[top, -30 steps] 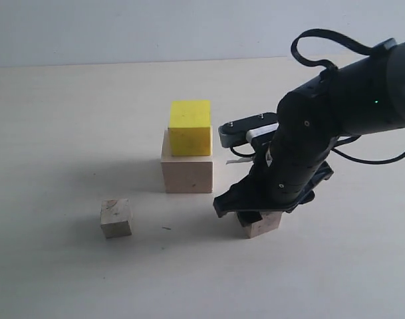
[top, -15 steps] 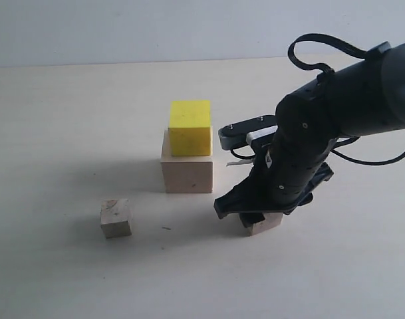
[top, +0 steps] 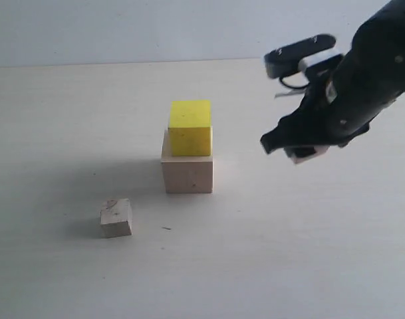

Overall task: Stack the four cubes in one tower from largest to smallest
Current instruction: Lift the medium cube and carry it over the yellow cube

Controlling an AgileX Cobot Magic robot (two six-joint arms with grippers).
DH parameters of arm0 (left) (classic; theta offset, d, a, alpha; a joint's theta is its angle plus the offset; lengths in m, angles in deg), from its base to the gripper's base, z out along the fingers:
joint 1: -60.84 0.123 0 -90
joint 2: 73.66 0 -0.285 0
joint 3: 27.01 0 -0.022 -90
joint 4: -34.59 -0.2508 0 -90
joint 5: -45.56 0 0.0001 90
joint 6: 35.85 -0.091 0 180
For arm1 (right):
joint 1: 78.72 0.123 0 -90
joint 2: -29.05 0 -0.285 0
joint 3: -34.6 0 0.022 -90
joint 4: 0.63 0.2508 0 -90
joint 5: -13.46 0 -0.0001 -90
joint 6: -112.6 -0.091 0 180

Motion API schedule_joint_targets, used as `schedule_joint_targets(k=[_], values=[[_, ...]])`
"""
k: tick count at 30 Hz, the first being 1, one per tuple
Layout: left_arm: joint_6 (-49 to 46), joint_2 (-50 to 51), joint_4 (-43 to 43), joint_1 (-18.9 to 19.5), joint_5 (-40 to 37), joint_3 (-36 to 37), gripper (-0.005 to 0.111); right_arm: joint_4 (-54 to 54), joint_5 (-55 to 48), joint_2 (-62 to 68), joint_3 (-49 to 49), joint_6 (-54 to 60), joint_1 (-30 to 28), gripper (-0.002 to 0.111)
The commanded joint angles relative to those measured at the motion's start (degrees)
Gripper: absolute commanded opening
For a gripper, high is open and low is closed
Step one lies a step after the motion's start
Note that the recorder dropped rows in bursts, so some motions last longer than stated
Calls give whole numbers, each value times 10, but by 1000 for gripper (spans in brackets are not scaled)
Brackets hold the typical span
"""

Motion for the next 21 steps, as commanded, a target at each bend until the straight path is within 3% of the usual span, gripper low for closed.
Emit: schedule_joint_targets(k=[1,5,13,17,21], values=[[3,0,6,0,-7,4,0,-11,-38,-25,-63,43,-54,0],[3,0,6,0,-15,4,0,16,-83,-17,-144,136,-89,0],[3,-1,5,0,-31,4,0,273,-114,19,-223,453,-101,0],[3,-1,5,0,-44,4,0,283,-128,31,-240,576,-101,0],[3,-1,5,0,-48,4,0,306,-128,52,-258,617,-101,0]])
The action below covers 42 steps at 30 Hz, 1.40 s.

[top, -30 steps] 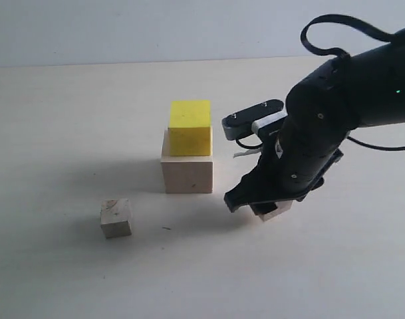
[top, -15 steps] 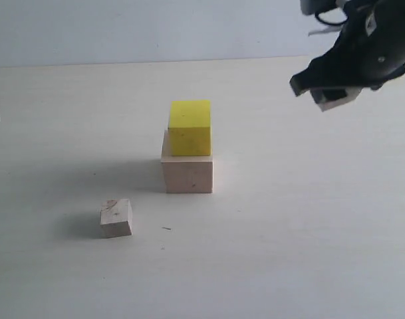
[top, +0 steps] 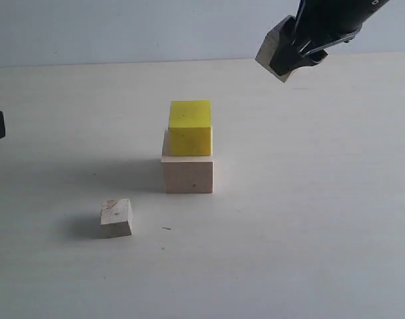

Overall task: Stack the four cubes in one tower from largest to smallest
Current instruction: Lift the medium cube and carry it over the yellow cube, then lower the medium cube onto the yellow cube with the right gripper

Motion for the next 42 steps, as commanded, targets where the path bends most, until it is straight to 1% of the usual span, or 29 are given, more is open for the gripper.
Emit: schedule_joint_targets(k=[1,7,10,13,15,19,26,31,35,38,42], values=[[3,-1,5,0,-6,4,0,36,1,25,-26,69,-3,0],[-3,-1,0,0,-19,4,0,43,-20,65,-89,147,-3,0],[-7,-1,-5,0,-27,4,0,40,-52,89,-144,185,-3,0],[-7,-1,-17,0,-33,4,0,59,-118,113,-199,246,-3,0],[-7,-1,-22,0,-35,4,0,77,-159,131,-235,264,-3,0],[-7,-1,-24,0,-35,4,0,108,-170,165,-290,288,4,0],[-8,-1,-26,0,-36,4,0,108,-170,206,-306,296,46,0],[-8,-1,-28,0,-36,7,0,60,-170,222,-306,289,81,0],[-8,-1,-32,0,-39,8,0,53,-170,226,-305,278,98,0],[-8,-1,-33,0,-40,8,0,47,-170,226,-305,242,103,0],[-8,-1,-33,0,-42,8,0,6,-170,226,-305,187,107,0]])
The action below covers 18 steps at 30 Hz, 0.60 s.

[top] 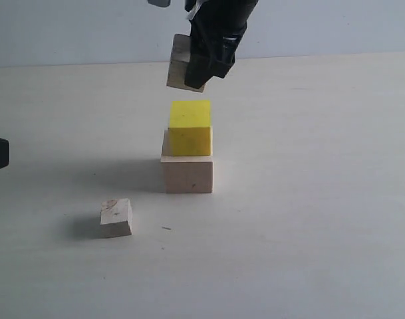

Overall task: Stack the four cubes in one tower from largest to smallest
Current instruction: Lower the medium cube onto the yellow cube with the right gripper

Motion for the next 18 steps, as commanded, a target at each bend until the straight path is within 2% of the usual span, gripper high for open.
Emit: schedule_joint_targets(k=[1,10,18], values=[[-2,-1,1,0,-2,2,0,-33,0,-1,-6,-55,4,0],[-2,-1,1,0,-1,2,0,-8,0,-11,27,-58,4,0],[-2,-1,1,0,4,2,0,18,0,-31,69,-7,4,0]])
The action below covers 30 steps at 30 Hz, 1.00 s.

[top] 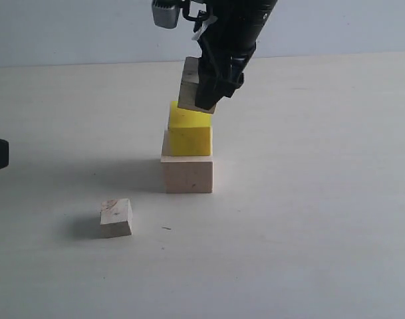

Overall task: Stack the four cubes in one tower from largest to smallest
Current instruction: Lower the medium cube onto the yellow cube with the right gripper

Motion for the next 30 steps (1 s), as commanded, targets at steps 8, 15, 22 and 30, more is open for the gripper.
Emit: schedule_joint_targets(k=[8,15,22,30], values=[[-1,-1,1,0,5,2,0,45,2,-11,5,66,0,0],[-1,-1,1,0,5,2,0,20,2,2,5,65,0,0],[-1,-1,1,0,7,2,0,19,2,10,5,65,0,0],[-3,-1,-2,0,14,2,0,24,2,10,5,65,0,0]])
